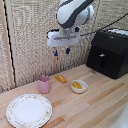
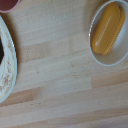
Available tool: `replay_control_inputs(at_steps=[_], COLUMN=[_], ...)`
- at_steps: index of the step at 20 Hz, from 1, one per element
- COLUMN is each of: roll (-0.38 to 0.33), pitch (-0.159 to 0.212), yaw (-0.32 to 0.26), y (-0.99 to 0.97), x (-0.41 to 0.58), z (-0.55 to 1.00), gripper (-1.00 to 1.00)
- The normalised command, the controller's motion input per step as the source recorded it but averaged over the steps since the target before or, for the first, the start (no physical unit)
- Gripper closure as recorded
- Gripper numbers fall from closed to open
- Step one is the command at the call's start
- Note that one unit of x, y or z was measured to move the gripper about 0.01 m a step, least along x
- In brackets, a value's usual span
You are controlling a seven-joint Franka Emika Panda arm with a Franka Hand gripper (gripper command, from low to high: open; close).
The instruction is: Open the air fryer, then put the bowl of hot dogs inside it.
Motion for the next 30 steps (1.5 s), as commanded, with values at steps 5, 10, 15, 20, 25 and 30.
replay_control_inputs(at_steps=[5,10,15,20,25,30], roll=[-0.078,-0.08,-0.168,-0.356,-0.375,-0.375], pitch=[0.0,0.0,0.0,-0.007,-0.034,-0.09], yaw=[-0.263,-0.349,-0.316,-0.164,-0.059,-0.002], y=[0.07,0.0,-0.07,-0.02,0.0,0.0], x=[0.0,0.0,0.0,-0.026,-0.141,-0.112], z=[-0.01,0.0,0.0,-0.05,-0.08,-0.04], gripper=[-1.0,-1.0,-1.0,-1.0,-1.0,-1.0])
